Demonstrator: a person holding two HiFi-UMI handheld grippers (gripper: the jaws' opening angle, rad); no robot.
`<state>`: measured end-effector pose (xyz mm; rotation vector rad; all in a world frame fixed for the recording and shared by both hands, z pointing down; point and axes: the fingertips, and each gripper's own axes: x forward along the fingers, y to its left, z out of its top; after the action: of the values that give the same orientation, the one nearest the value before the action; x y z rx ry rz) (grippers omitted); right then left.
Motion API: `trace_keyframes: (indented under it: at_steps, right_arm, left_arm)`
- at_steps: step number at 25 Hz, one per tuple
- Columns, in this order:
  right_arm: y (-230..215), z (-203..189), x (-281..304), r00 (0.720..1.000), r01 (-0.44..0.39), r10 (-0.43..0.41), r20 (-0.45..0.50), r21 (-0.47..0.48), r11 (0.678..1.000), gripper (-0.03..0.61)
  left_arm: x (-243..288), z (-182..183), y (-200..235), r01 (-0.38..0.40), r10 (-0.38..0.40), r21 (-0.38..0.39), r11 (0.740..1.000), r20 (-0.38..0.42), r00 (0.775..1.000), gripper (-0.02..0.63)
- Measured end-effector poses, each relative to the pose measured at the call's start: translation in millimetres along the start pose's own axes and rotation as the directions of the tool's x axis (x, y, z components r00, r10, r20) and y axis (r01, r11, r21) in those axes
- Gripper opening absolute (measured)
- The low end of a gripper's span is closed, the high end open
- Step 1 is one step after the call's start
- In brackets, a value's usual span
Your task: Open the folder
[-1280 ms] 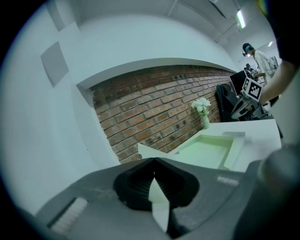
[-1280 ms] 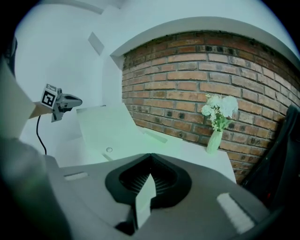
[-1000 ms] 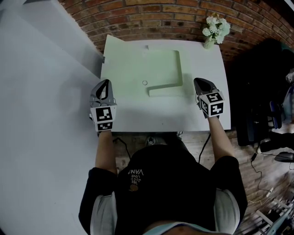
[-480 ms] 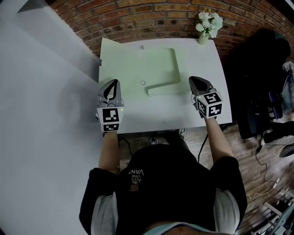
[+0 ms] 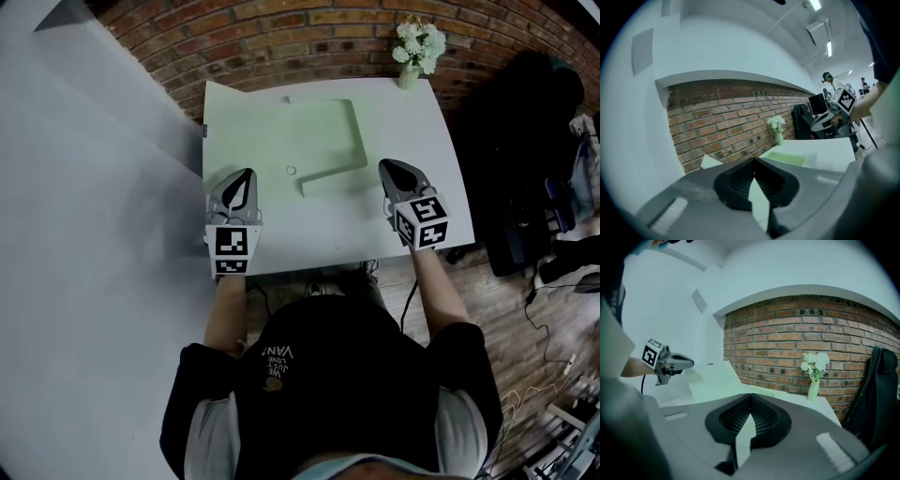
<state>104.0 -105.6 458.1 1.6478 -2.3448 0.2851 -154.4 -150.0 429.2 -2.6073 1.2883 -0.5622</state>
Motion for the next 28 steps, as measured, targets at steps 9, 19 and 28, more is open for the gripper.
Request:
trace_keyframes:
  at_steps: [9,19,28]
  right_arm:
    - [20.0,14.1,-14.4,0.997,0.016,-0.019,0.075,0.03,0.999,-0.002]
    - [43.9,24.6,-29.3,0.989,0.018,-0.028,0.144,0.068,0.998,-0.002]
    - [55.1,28.7,-38.5,0.983,0.023,-0.04,0.18,0.095,0.995,-0.003]
  left_arm:
    - [-3.9,2.3,-11.5,0.066,-0.064,-0.047,0.997,0.034,0.997,0.002]
    - [-11.2,5.0,-33.3,0.149,-0.142,-0.078,0.986,0.085,0.986,0.002]
    - [-14.6,4.8,-45.5,0.19,-0.179,-0.103,0.976,0.107,0.978,0.002]
